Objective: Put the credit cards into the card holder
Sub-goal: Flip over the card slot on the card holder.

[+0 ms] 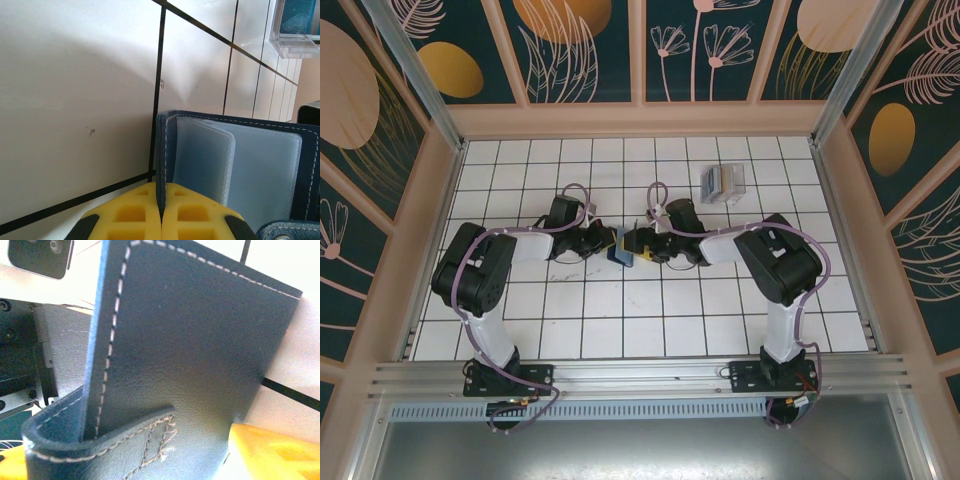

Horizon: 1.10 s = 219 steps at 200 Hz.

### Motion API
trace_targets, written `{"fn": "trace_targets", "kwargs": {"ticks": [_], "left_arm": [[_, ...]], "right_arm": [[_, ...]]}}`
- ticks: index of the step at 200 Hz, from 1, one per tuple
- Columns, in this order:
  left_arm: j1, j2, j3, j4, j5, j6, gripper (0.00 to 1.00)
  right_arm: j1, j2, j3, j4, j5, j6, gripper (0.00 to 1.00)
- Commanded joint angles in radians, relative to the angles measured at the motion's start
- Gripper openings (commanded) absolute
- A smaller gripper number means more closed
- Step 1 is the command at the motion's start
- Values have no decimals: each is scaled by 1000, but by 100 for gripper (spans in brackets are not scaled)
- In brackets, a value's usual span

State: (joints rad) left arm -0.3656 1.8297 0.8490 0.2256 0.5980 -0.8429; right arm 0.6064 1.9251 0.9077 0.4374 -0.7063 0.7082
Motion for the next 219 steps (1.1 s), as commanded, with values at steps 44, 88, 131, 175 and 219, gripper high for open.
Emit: {"fn": "trace_targets", "kwargs": {"ticks": [44,88,131,175,219], "left_arm": [[-7,-14,-27,26,41,-16,0],[-6,-16,-38,59,59,-41,0],[-6,-18,-47,70,58,-48,0],[-6,-43,-54,60,55,-52,0],[-6,-141,-53,-31,11,-23,0]], "right_arm": [[32,31,70,-41,30,-46,70],[53,49,86,-65,53,-52,70],[58,58,103,-158,133,-75,68],[58,-5,70,-205,225,-110,63],[44,-88,46,-238,248,-145,66]]}}
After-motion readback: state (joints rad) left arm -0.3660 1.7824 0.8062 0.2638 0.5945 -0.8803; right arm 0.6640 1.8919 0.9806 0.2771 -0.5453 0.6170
